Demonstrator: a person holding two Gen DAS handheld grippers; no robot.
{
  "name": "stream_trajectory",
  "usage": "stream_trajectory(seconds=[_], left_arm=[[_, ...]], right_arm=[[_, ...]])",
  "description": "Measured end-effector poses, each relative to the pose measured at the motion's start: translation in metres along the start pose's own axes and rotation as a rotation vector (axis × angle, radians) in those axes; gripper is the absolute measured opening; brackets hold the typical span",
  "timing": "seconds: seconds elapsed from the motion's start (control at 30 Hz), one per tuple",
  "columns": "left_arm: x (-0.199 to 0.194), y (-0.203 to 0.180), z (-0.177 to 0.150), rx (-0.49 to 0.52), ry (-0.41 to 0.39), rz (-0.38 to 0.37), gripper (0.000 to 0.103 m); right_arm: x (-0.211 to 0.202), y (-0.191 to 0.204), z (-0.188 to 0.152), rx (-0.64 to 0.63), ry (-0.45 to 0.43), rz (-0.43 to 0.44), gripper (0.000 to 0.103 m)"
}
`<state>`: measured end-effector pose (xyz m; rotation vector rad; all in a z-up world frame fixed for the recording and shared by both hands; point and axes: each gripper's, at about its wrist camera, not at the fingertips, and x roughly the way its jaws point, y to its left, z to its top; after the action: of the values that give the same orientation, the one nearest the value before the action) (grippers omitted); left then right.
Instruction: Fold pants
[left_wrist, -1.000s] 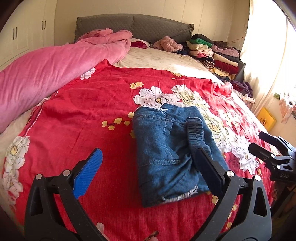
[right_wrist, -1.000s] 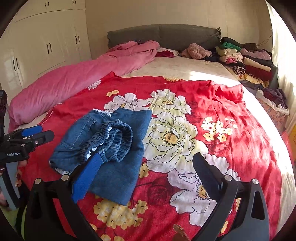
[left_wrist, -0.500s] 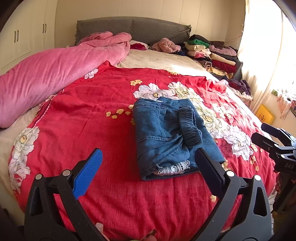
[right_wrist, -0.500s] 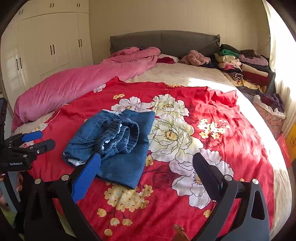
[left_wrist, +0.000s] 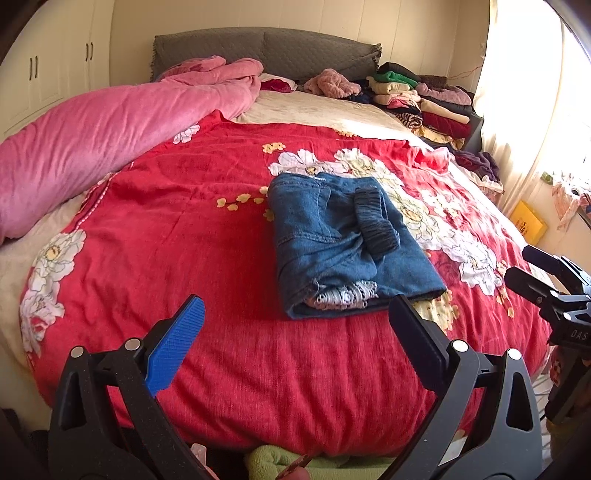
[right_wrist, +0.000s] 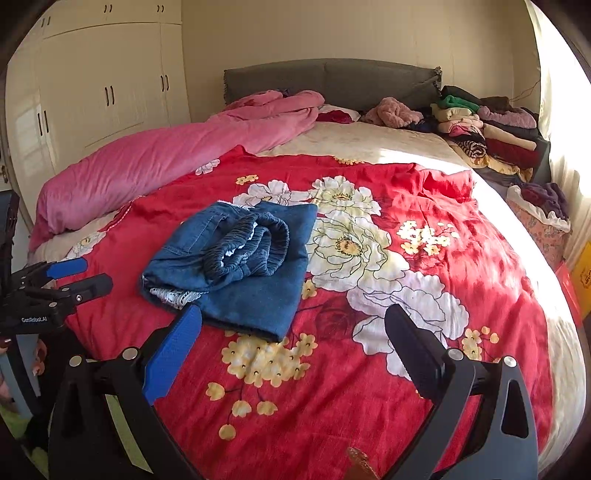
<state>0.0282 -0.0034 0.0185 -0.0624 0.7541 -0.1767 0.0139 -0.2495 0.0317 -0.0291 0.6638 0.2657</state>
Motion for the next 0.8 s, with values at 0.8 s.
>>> stream_trajectory(seconds=[0.8], left_arm=[[0.026, 0.009, -0.02, -0.037, 0.058, 0.035, 0.093]], right_arm=[[0.042, 0.005, -0.028, 0.047, 0.072, -0.02, 0.099]])
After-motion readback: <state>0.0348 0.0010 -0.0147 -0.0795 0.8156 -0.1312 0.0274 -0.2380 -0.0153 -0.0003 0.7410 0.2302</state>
